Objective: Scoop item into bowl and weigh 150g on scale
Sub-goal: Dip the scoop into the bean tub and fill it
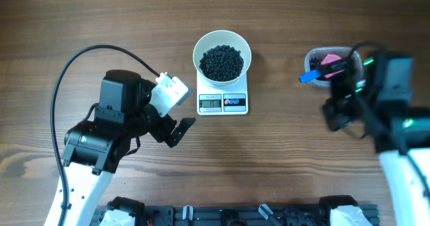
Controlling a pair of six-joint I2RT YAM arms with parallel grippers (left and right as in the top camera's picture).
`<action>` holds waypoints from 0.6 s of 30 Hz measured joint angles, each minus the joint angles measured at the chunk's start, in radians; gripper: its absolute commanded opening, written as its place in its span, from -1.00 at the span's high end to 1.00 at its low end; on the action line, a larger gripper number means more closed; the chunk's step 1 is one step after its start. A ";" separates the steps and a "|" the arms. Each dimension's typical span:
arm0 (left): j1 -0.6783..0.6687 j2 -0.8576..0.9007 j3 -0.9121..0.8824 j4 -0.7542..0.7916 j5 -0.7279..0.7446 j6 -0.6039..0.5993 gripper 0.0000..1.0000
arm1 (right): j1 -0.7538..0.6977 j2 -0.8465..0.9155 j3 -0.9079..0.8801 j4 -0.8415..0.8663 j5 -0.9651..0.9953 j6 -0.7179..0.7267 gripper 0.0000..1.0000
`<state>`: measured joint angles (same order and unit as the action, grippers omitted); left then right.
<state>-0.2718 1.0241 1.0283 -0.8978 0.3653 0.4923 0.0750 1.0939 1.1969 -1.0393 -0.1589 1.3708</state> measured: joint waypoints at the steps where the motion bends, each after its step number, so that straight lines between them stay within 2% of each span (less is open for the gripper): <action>1: 0.000 0.000 0.000 0.000 0.000 0.000 -1.00 | 0.120 -0.019 -0.011 0.013 0.105 0.102 -1.00; 2: 0.000 0.000 0.000 0.002 0.000 0.000 -1.00 | 0.246 -0.017 -0.038 0.064 0.210 0.203 -1.00; 4: 0.000 0.000 0.000 0.001 0.000 0.000 -1.00 | 0.401 0.038 -0.094 0.158 0.340 0.313 -0.96; 6: 0.000 0.000 0.000 0.001 0.000 0.000 -1.00 | 0.481 0.124 -0.110 0.182 0.412 0.409 -0.71; 7: 0.000 0.000 0.000 0.000 0.000 0.000 -1.00 | 0.499 0.168 -0.113 0.188 0.430 0.451 -0.49; 8: 0.000 0.000 0.000 0.000 0.000 0.000 -1.00 | 0.503 0.219 -0.114 0.195 0.450 0.496 -0.43; 9: 0.000 0.000 0.000 0.001 0.000 0.000 -1.00 | 0.503 0.252 -0.115 0.199 0.462 0.532 -0.71; 10: 0.000 0.000 0.000 0.001 0.000 0.000 -1.00 | 0.503 0.296 -0.115 0.197 0.477 0.580 -0.78; 13: 0.000 0.000 0.000 0.001 0.000 0.000 -1.00 | 0.500 0.423 -0.116 0.225 0.576 0.646 -0.74; 14: 0.000 0.000 0.000 0.001 0.000 0.000 -1.00 | 0.494 0.451 -0.116 0.234 0.599 0.653 -0.99; 18: 0.000 0.000 0.000 0.000 0.000 0.000 -1.00 | 0.480 0.511 -0.116 0.213 0.688 0.672 -1.00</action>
<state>-0.2718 1.0241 1.0283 -0.8974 0.3649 0.4923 0.5545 1.6047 1.0813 -0.8265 0.5293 2.0426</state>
